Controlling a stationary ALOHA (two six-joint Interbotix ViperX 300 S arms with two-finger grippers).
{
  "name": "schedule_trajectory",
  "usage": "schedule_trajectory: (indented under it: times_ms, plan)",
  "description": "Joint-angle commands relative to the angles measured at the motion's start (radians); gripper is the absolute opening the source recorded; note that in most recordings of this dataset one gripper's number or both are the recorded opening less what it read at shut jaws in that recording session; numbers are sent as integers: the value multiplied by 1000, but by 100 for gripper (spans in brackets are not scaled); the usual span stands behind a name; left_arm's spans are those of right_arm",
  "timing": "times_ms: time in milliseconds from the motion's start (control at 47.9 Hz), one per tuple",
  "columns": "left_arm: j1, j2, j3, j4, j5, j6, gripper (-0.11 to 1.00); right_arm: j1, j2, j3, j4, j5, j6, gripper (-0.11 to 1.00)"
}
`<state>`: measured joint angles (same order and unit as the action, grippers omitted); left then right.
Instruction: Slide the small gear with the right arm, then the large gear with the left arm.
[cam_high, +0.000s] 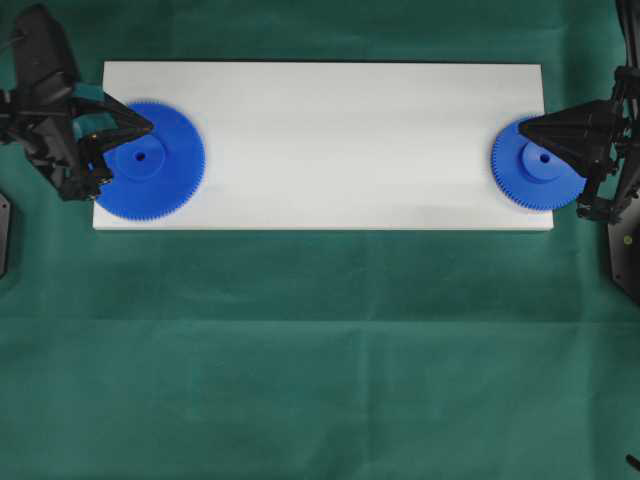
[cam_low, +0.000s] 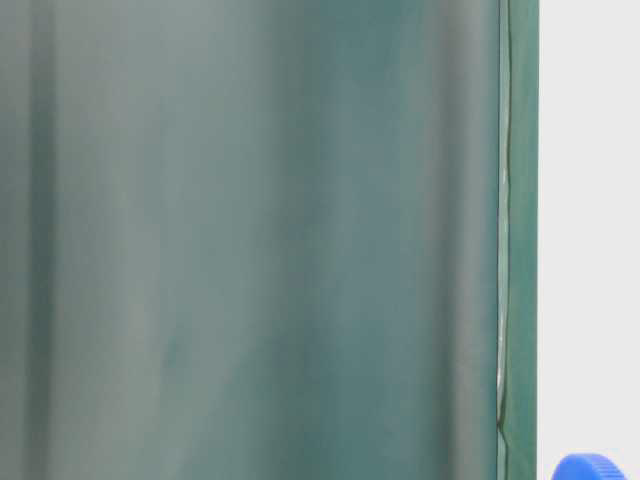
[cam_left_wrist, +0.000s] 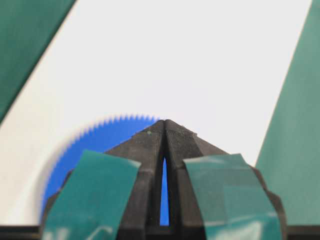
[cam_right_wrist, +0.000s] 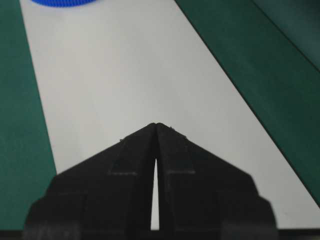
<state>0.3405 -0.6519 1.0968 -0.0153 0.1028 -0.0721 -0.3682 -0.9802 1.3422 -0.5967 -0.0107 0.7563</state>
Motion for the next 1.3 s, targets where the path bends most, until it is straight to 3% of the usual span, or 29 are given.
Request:
schedule_trajectory:
  times_ms: [0, 146, 522, 752, 982, 1275]
  plan:
    - [-25, -37, -26, 0, -43, 9, -1, 2, 3, -21, 2, -8, 2, 50]
    - [-55, -78, -18, 0, -114, 29, -1, 2, 6, -26, 3, -9, 2, 50]
    - [-61, -86, 8, -2, -123, 41, -1, 2, 8, -26, 3, -29, 2, 50]
    - [-123, -87, 17, 0, -133, 40, -1, 6, 6, -20, 3, -49, 2, 50]
    - [-175, -91, 37, -2, -196, 40, -1, 63, 6, -17, 2, -74, 0, 50]
    - [-179, -147, 67, -2, -206, 40, -1, 103, 2, -17, 0, -72, 0, 50]
